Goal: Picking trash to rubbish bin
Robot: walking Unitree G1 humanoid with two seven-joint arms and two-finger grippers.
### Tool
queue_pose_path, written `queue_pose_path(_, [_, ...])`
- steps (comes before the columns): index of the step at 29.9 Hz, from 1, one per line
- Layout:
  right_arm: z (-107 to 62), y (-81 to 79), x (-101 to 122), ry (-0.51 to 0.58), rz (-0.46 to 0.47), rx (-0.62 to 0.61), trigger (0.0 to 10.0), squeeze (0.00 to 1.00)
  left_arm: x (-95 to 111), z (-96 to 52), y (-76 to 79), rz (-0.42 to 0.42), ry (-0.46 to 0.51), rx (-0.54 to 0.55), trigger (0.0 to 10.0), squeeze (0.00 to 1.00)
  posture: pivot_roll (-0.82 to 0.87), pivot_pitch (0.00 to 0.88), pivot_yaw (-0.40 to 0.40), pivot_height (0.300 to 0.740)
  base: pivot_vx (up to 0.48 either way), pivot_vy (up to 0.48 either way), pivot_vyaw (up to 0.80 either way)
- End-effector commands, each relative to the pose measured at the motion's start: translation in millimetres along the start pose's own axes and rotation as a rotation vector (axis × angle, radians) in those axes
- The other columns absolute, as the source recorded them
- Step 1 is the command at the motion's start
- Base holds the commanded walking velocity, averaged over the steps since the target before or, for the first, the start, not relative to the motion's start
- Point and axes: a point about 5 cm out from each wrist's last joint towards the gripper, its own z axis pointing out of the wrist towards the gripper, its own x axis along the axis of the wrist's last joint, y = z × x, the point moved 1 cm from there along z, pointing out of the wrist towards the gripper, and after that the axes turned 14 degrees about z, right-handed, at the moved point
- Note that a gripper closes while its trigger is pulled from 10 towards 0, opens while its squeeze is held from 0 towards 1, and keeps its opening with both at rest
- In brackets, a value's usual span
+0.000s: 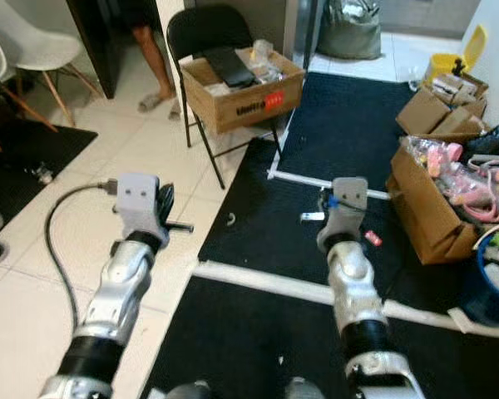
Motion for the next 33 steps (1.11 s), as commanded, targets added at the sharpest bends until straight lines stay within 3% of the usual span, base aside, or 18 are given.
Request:
queue_pose_path(1, [-1.8, 5.6, -2.5, -0.016, -0.011, -0.016, 10.0, 0.00, -1.2, -0.9, 0.5, 0.000, -0.010, -0.002, 10.0, 0.00, 0.02, 0.036, -0.002, 0.740, 0.270, 0.000, 0.00])
queue_pose_path(33, [2.1, 6.9, 2.1, -0.012, -0.023, -0.018, 10.0, 0.00, 0.4, 0.6, 1.7, -0.002, -0.008, 0.001, 10.0, 0.00, 0.02, 0.050, -0.013, 0.740, 0.271, 0.000, 0.00])
